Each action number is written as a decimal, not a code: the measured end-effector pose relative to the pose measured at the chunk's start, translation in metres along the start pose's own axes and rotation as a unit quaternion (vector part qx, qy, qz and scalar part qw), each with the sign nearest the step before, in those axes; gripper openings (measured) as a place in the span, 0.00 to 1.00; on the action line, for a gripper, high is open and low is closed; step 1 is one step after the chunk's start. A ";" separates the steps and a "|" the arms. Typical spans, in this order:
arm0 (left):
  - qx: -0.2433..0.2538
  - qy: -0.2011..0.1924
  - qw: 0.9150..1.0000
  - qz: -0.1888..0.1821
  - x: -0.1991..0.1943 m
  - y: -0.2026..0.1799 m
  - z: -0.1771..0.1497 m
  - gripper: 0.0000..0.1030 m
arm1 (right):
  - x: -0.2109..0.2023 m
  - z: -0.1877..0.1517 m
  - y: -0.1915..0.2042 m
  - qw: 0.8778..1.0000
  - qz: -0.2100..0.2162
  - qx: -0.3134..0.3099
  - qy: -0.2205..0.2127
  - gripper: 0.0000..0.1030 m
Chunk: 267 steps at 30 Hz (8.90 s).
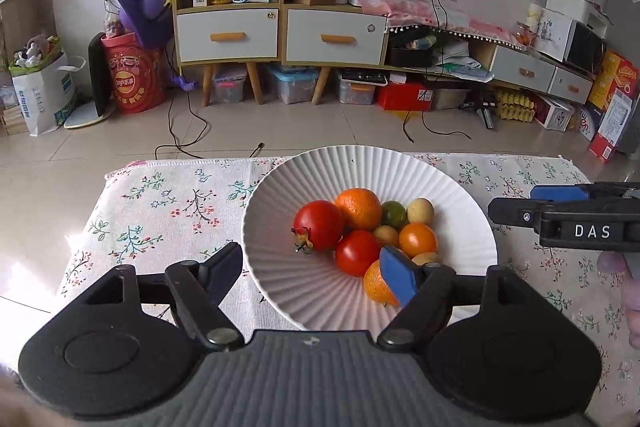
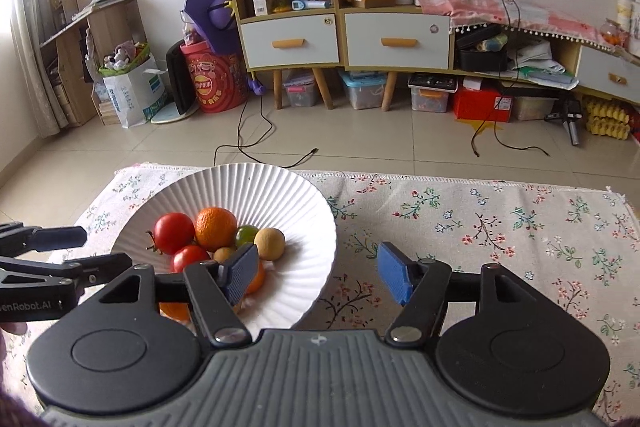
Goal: Organize fruits
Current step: 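Open both tools to drop the red tomato and tan fruit into the bowl, then withdraw both tools from the bowl toward the remaining fruits, then grasp a green lime with the left tool while the right tool grasps a green tomato, then carry the lime and green tomato in both tools over the white bowl, then open both tools to release the lime and green tomato into the bowl, then withdraw both tools from the bowl toward the last two fruits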
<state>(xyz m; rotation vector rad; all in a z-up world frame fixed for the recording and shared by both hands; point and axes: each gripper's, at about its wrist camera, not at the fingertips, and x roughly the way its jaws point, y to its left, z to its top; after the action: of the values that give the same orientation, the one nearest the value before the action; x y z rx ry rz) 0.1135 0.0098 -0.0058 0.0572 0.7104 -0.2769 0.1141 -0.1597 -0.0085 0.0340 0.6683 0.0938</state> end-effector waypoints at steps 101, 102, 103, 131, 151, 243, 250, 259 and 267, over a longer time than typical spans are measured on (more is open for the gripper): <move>0.017 0.019 1.000 -0.013 -0.003 -0.042 -0.078 0.30 | 0.003 -0.069 0.012 0.995 0.034 -0.048 0.078 0.95; 0.017 0.022 1.000 -0.010 -0.003 -0.041 -0.078 0.30 | 0.005 -0.067 0.015 0.995 0.031 -0.048 0.083 0.91; 0.015 0.026 1.000 -0.008 -0.003 -0.040 -0.078 0.30 | 0.006 -0.067 0.016 0.995 0.027 -0.049 0.086 0.90; -0.009 0.034 0.999 -0.023 -0.022 -0.027 -0.068 0.30 | -0.012 -0.052 0.028 0.993 0.052 -0.075 0.072 0.31; -0.075 0.002 0.997 -0.024 -0.007 -0.014 -0.027 0.30 | -0.011 -0.027 0.018 0.999 0.044 -0.008 0.007 0.31; 0.046 0.087 0.994 0.041 -0.014 -0.009 -0.097 1.00 | -0.012 -0.081 0.038 0.994 0.025 -0.096 0.055 0.96; 0.047 0.057 0.997 0.030 -0.009 -0.007 -0.099 1.00 | 0.001 -0.077 0.038 0.995 0.033 -0.085 0.041 0.79; 0.049 0.025 0.998 0.010 -0.003 -0.009 -0.100 1.00 | 0.006 -0.081 0.042 0.993 0.039 -0.107 0.024 0.66; 0.047 0.013 0.999 0.000 0.003 -0.015 -0.098 1.00 | 0.006 -0.078 0.047 0.991 0.063 -0.118 0.015 0.46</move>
<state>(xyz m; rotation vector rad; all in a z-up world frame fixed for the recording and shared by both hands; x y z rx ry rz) 0.0493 0.0091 -0.0819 0.1501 0.7231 -0.3094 0.0669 -0.1121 -0.0711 -0.1539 0.6808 0.2961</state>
